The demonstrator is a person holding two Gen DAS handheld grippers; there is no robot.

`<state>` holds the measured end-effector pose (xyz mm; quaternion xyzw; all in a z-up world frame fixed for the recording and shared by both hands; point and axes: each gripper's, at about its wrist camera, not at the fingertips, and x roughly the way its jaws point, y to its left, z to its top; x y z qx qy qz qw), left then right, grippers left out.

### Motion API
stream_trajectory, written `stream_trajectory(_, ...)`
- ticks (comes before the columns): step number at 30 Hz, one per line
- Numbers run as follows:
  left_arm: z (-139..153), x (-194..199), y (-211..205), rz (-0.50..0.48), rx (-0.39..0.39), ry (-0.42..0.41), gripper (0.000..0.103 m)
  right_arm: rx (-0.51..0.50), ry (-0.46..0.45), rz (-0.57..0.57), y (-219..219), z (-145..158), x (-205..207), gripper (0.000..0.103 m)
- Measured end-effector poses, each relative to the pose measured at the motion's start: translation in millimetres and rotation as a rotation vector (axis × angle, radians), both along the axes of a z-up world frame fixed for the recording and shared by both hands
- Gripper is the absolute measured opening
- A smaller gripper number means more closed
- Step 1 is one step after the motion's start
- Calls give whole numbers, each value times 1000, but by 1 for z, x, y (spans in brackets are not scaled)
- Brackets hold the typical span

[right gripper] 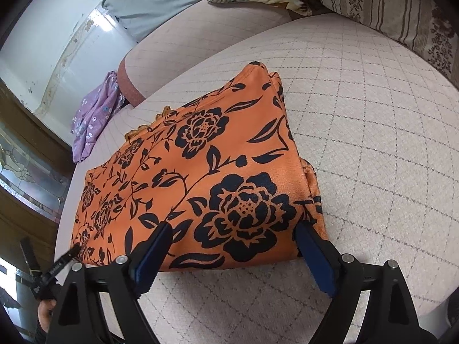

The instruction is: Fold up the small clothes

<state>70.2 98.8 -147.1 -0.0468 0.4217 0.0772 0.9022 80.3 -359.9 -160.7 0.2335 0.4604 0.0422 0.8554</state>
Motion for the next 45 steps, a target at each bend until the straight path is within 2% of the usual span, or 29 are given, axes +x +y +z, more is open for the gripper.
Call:
stream_trajectory(2, -4, 1, 1, 1, 7, 10, 80, 7, -1, -2, -1, 0, 0, 90)
stream_trajectory(4, -19, 6, 3, 4, -9, 81, 80, 5, -1, -1, 0, -1, 1, 90)
stream_trajectory(7, -12, 4, 2, 6, -2, 56, 80, 1, -1, 2, 0, 0, 1, 91)
stream_trajectory(11, 8, -6, 0, 9, 32, -41, 80, 35, -14, -6, -3, 0, -2, 90)
stream_trajectory(12, 8, -7, -1, 5, 37, -36, 80, 49, -20, -13, -5, 0, -3, 90)
stream_trajectory(15, -11, -1, 1, 11, 54, 69, 80, 66, -24, -20, -7, 0, -3, 90)
stream_trajectory(18, -2, -5, 4, 33, 41, 29, 80, 72, -36, -26, -8, 2, -6, 90)
stream_trajectory(19, 6, -9, 3, 32, 54, -16, 80, 70, -45, -31, -8, 4, -8, 90)
stream_trajectory(21, 10, -12, 2, 28, 70, -46, 80, 64, -73, -48, -10, 12, -13, 91)
stream_trajectory(24, -12, -2, 2, 25, 80, 68, 81, 42, -119, -88, -12, 26, -21, 91)
stream_trajectory(26, -13, -3, 3, 40, 57, 51, 81, 60, -143, -76, -9, 37, -19, 91)
stream_trajectory(30, -13, -3, -1, 21, 86, 45, 81, 105, -185, -21, 2, 52, -6, 91)
stream_trajectory(32, -13, -1, 2, 26, 71, 46, 81, 133, -155, -12, 4, 44, 6, 91)
stream_trajectory(33, -12, -1, 4, 30, 66, 46, 81, 155, -110, -15, 3, 31, 13, 91)
stream_trajectory(35, -10, -3, 5, 40, 69, 36, 80, 166, 45, -99, -9, -4, 22, 88)
stream_trajectory(37, 4, -8, 6, 50, 74, -8, 80, 222, -21, -125, -14, 3, 10, 88)
stream_trajectory(40, 23, -8, -7, 33, 84, -72, 80, 219, -58, -114, -13, 20, -7, 89)
stream_trajectory(42, 33, -3, -20, 2, 82, -100, 80, 248, -38, -124, -12, 19, -22, 89)
stream_trajectory(45, 35, 9, -44, -59, 66, -99, 80, 313, 50, -152, -13, -6, -34, 89)
